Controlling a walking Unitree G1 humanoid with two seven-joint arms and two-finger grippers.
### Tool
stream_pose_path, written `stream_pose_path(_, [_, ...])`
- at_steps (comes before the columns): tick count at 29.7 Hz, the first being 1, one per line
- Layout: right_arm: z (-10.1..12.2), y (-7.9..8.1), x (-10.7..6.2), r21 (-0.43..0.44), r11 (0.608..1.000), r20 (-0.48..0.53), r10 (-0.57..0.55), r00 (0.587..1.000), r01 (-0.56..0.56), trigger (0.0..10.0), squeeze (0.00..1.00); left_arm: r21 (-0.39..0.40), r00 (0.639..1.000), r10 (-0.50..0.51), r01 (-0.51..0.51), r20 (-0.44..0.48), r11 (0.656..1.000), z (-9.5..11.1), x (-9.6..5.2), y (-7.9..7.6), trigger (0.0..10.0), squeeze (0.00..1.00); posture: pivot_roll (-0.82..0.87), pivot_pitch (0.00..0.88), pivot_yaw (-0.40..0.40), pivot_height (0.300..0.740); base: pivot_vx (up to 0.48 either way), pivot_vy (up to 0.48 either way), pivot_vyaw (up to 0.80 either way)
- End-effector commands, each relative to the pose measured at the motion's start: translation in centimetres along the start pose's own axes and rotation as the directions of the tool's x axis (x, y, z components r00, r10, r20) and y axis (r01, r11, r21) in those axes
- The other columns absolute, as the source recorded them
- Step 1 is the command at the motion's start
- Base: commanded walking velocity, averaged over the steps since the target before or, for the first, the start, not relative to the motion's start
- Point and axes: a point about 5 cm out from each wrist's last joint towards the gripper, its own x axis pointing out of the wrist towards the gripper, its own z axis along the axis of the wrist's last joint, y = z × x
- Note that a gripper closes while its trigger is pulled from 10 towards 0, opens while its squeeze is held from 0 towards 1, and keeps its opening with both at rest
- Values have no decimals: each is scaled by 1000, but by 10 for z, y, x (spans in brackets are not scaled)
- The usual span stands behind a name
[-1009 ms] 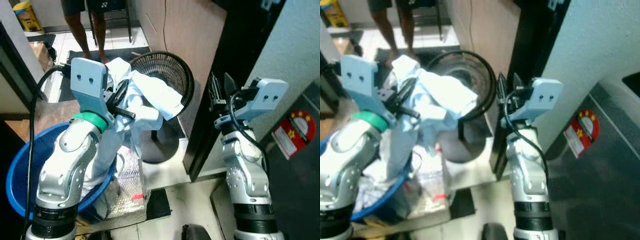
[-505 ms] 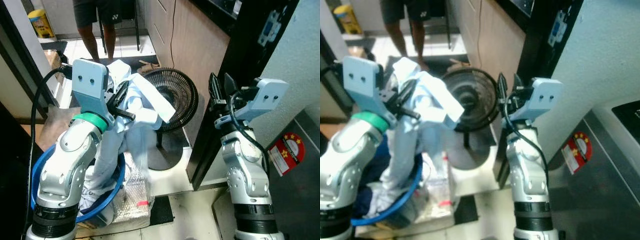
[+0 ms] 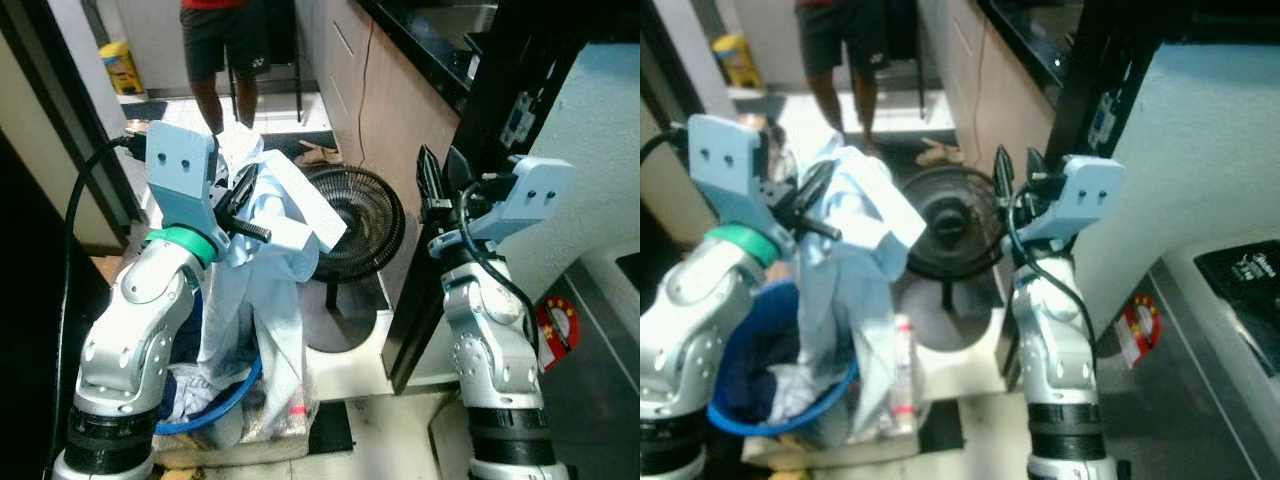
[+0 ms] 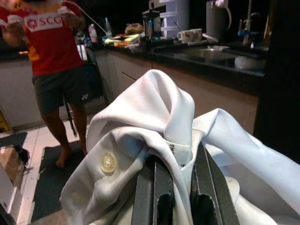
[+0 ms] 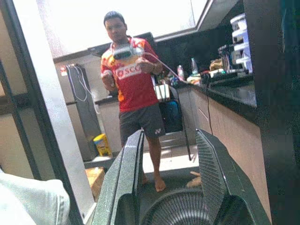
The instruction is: Clothes washing
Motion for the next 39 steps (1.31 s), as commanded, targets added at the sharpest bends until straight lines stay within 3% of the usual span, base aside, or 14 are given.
stream_pose_path(1, [-1,-1,-1,-4,1000,-3,-11,1000,11,10000,0,13,1000,-3,2,26,1000,3,0,0,10000,0,9,50,39,739,0,0,0])
stream_pose_path(10, [-3,-3,-2,-40,999,-15,-27,1000,27,10000,0,5,1000,1,-1,22,1000,1,1,0,10000,0,7,50,41,740,0,0,0])
stream_pose_path(13, [-11,-1,-6,-72,997,-40,-20,999,17,10000,0,-37,1000,4,-5,-11,999,-6,0,0,10000,0,6,51,43,740,0,0,0])
stream_pose_path(17, [-37,-2,-26,-96,995,-129,-21,991,8,10000,0,-120,994,-11,-2,-107,993,-29,-5,-3,10000,0,1,37,45,740,0,0,0])
stream_pose_path(20, [-56,-1,-47,-99,995,-198,-35,980,16,10000,0,-74,990,-56,47,-132,996,-42,-10,-19,10000,0,-1,0,49,740,0,0,0])
stream_pose_path(25, [-73,-2,-63,-111,994,-258,-46,965,18,10000,0,-58,987,-78,70,-141,996,-52,-12,-29,10000,0,-4,0,47,740,0,0,0])
stream_pose_path(29, [-111,-13,-98,-131,991,-420,-64,905,9,10000,0,-38,971,-56,49,-232,998,-91,-27,-26,10000,0,4,0,23,740,0,0,0])
stream_pose_path(33, [-124,-20,-115,-126,992,-488,-83,869,24,10000,0,-38,954,-31,21,-297,999,-111,-39,-23,10000,0,8,0,14,740,0,0,0])
stream_pose_path(35, [-132,-23,-129,-110,994,-535,-78,841,22,10000,0,-28,935,-20,11,-354,1000,-127,-52,-22,10000,0,15,0,4,740,0,0,0])
stream_pose_path(36, [-131,-22,-130,-101,995,-537,-55,842,0,10000,0,-28,931,-10,0,-365,1000,-130,-58,-21,10000,0,17,0,-7,740,0,0,0])
stream_pose_path(39, [-128,-20,-123,-83,996,-523,-31,852,-15,10000,0,-42,936,0,-16,-351,999,-127,-57,-20,10000,0,26,0,-20,740,0,0,0])
